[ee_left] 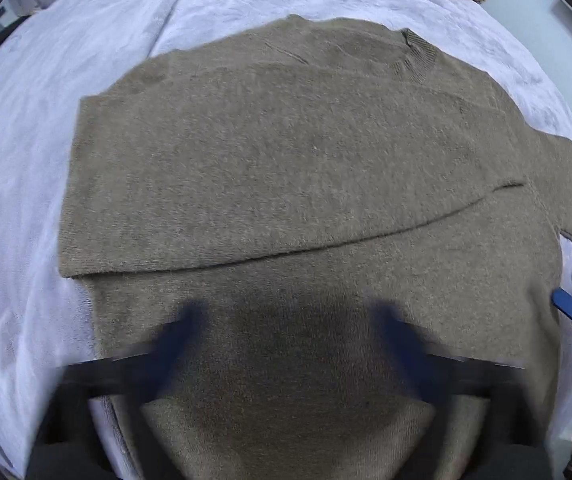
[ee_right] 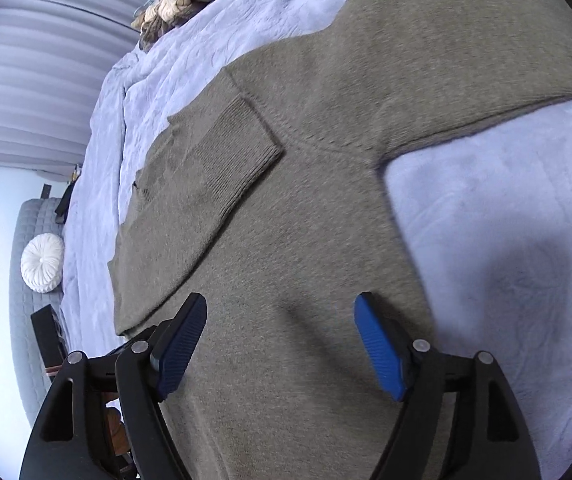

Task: Fold small clothes
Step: 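Grasp the other sleeve cuff with the right tool and lift it, then fold the held sleeve across the sweater body with the right tool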

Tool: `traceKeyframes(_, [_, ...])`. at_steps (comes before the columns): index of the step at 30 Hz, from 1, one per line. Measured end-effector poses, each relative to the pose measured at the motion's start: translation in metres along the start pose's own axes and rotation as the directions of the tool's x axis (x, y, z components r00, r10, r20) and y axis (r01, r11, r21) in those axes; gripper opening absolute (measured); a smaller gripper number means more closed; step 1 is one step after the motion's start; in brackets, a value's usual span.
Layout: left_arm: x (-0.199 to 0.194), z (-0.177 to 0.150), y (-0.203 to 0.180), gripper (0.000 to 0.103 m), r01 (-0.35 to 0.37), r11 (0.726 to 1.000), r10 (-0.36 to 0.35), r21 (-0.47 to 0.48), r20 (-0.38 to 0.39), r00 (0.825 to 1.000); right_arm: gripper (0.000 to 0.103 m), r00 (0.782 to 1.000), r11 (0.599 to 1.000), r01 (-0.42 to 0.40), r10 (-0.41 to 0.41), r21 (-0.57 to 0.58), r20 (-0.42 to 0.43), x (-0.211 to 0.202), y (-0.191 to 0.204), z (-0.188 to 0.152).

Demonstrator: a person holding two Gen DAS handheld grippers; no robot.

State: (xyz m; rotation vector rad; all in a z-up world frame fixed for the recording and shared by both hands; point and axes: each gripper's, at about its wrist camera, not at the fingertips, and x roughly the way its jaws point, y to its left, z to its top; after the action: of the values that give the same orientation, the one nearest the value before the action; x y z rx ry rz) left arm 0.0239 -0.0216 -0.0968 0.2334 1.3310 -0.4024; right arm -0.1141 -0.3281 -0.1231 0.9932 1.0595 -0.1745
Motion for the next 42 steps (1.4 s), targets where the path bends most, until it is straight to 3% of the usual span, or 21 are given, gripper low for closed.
traceKeyframes(9, [0.001,0.007,-0.038,0.102,0.009,0.998,-0.008,0.057,-0.001,1.0,0.079,0.997,0.996,-0.013,0.006,0.087,0.077,-0.031,-0.045,0.015])
traceKeyframes(15, [0.009,0.016,-0.058,0.102,0.036,0.998,-0.034,0.054,-0.033,0.999,0.079,0.982,0.983,-0.018,-0.017,0.184,0.187,-0.069,-0.091,0.035])
traceKeyframes(24, [0.016,0.027,-0.102,0.102,0.065,0.997,-0.063,0.05,-0.039,0.997,0.079,0.921,0.893,-0.116,-0.067,0.436,0.383,-0.125,-0.193,0.068])
traceKeyframes(33, [0.013,0.041,-0.152,0.102,0.095,0.994,-0.094,0.055,-0.008,0.996,0.078,0.87,0.802,-0.297,0.003,0.519,0.494,-0.132,-0.24,0.102])
traceKeyframes(35, [0.013,0.042,-0.156,0.102,0.094,0.994,-0.094,0.061,0.001,0.996,0.054,0.864,0.771,-0.339,0.028,0.539,0.503,-0.129,-0.246,0.105])
traceKeyframes(36, [0.013,0.041,-0.159,0.102,0.093,0.994,-0.093,0.062,0.003,0.996,0.024,0.863,0.749,-0.368,0.054,0.552,0.502,-0.126,-0.25,0.106])
traceKeyframes(37, [0.015,0.044,-0.157,0.102,0.094,0.994,-0.095,0.062,0.006,0.995,0.006,0.862,0.724,-0.396,0.08,0.565,0.5,-0.122,-0.254,0.105])
traceKeyframes(39, [0.014,0.046,-0.158,0.102,0.096,0.994,-0.097,0.055,0.013,0.995,0.006,0.841,0.699,-0.454,0.132,0.553,0.524,-0.119,-0.256,0.105])
traceKeyframes(42, [0.005,0.046,-0.131,0.102,0.098,0.994,-0.099,0.038,0.031,0.995,0.006,0.81,0.707,-0.517,0.221,0.483,0.544,-0.121,-0.24,0.106])
